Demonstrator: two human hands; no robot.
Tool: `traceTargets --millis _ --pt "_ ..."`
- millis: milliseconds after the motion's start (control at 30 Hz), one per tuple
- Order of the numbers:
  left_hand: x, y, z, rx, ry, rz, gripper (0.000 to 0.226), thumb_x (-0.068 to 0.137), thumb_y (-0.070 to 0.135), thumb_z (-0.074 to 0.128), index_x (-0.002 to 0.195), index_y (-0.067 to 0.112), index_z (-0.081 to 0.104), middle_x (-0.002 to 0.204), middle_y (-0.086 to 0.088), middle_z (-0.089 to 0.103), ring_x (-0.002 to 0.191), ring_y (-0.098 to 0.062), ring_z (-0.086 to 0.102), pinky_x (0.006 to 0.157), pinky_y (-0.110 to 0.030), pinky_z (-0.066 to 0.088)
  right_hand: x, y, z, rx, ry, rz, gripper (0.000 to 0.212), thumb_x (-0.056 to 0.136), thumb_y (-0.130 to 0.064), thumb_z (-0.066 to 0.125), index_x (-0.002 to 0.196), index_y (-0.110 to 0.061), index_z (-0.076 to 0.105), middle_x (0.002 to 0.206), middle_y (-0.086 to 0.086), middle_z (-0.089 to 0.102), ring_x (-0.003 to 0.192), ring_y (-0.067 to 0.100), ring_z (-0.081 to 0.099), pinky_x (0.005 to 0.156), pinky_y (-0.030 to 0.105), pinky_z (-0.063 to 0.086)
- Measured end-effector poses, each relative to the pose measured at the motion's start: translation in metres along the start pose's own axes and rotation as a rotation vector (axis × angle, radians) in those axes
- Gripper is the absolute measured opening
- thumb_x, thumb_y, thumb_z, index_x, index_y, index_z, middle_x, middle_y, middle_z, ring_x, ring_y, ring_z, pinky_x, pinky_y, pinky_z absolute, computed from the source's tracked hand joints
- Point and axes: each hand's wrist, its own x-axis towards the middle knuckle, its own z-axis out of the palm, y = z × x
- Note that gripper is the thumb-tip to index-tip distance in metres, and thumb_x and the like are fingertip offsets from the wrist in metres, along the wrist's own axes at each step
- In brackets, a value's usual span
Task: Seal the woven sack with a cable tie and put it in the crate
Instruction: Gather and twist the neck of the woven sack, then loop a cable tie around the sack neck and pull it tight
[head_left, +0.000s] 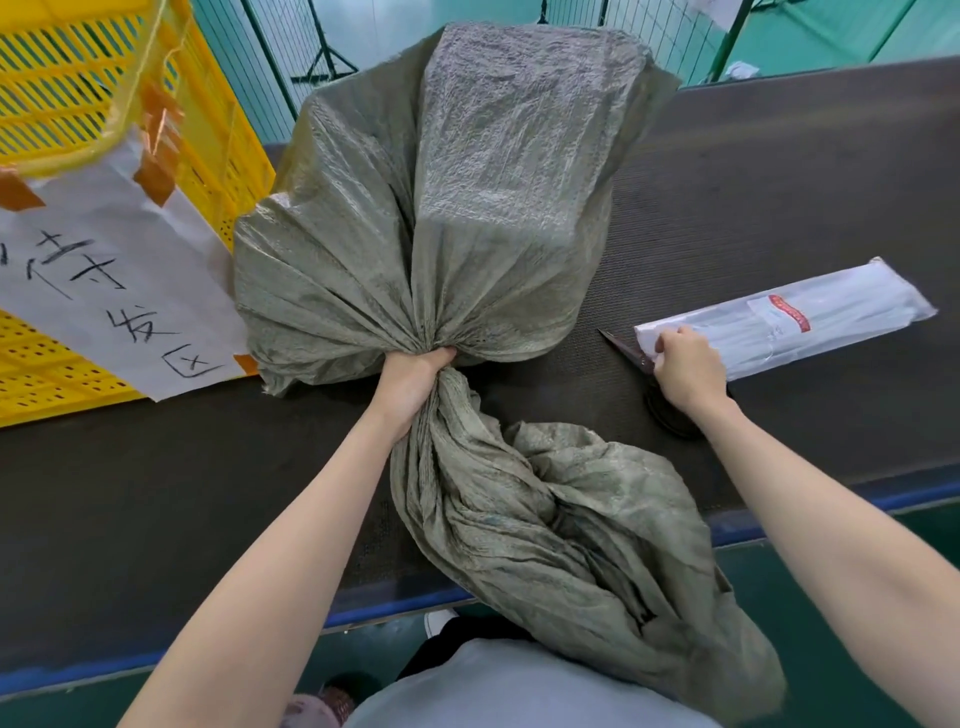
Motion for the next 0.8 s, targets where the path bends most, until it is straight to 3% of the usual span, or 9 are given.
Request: traceTargets --millis 267,367,433,500,600,700,800 --pt "0.001 0.0 0.004 -0.031 0.021 -0.014 0.037 0.087 0.005 0.064 0.124 0.005 0.058 0.119 -0.004 0.064 0.109 -0.016 0.06 0.096 -0.024 0.043 0.005 0.002 -0.006 0.018 -0.146 0.068 0.019 0.086 -0.006 0.054 0.104 -0.003 0.057 0.109 0.025 0.058 0.097 0.042 0.058 0.08 0.041 0.047" --pt "0.003 -0.001 0.004 -0.029 0.032 -0.01 0.038 0.086 0.004 0.065 0.124 0.003 0.059 0.12 -0.005 0.065 0.109 -0.017 0.061 0.098 -0.025 0.044 0.004 0.005 -0.008 0.094 -0.258 0.067 0.016 0.086 -0.007 0.057 0.101 -0.006 0.052 0.098 0.02 0.059 0.065 0.038 0.067 0.069 0.046 0.056" --pt "0.004 -0.001 0.005 -0.024 0.04 -0.005 0.039 0.085 0.004 0.066 0.124 0.002 0.059 0.122 -0.006 0.065 0.11 -0.017 0.061 0.101 -0.028 0.044 0.003 0.006 -0.011 0.115 -0.303 0.062 0.017 0.086 -0.006 0.057 0.101 -0.008 0.05 0.09 0.015 0.058 0.051 0.034 0.066 0.059 0.04 0.055" --pt "0.005 -0.002 0.004 -0.021 0.043 -0.001 0.041 0.084 0.005 0.067 0.124 0.002 0.059 0.122 -0.006 0.065 0.111 -0.017 0.061 0.102 -0.029 0.044 0.004 0.003 -0.014 -0.009 -0.29 -0.001 0.025 0.084 -0.011 0.06 0.106 -0.009 0.049 0.095 0.016 0.061 0.067 0.033 0.068 0.06 0.033 0.049" --pt "0.005 -0.003 0.004 -0.02 0.042 -0.007 0.04 0.085 0.005 0.067 0.124 0.002 0.059 0.122 -0.006 0.065 0.109 -0.016 0.061 0.098 -0.025 0.044 0.008 0.0 -0.011 -0.234 -0.25 -0.125 0.04 0.083 -0.018 0.063 0.119 -0.016 0.043 0.114 0.014 0.057 0.1 0.035 0.059 0.07 0.038 0.041" --pt "0.005 -0.002 0.004 -0.016 0.037 -0.001 0.041 0.084 0.004 0.066 0.124 0.002 0.059 0.123 -0.006 0.065 0.112 -0.017 0.061 0.1 -0.027 0.044 0.009 0.001 -0.01 -0.337 -0.22 -0.155 0.036 0.085 -0.01 0.056 0.118 -0.018 0.043 0.118 0.013 0.048 0.104 0.037 0.056 0.067 0.04 0.039" --pt "0.004 -0.002 0.004 -0.012 0.036 0.008 0.04 0.085 0.002 0.065 0.124 0.002 0.059 0.123 -0.007 0.064 0.112 -0.017 0.06 0.101 -0.026 0.043 0.01 0.006 -0.009 -0.39 -0.147 -0.203 0.028 0.087 -0.01 0.055 0.113 -0.014 0.045 0.116 0.011 0.052 0.102 0.036 0.058 0.062 0.039 0.041"
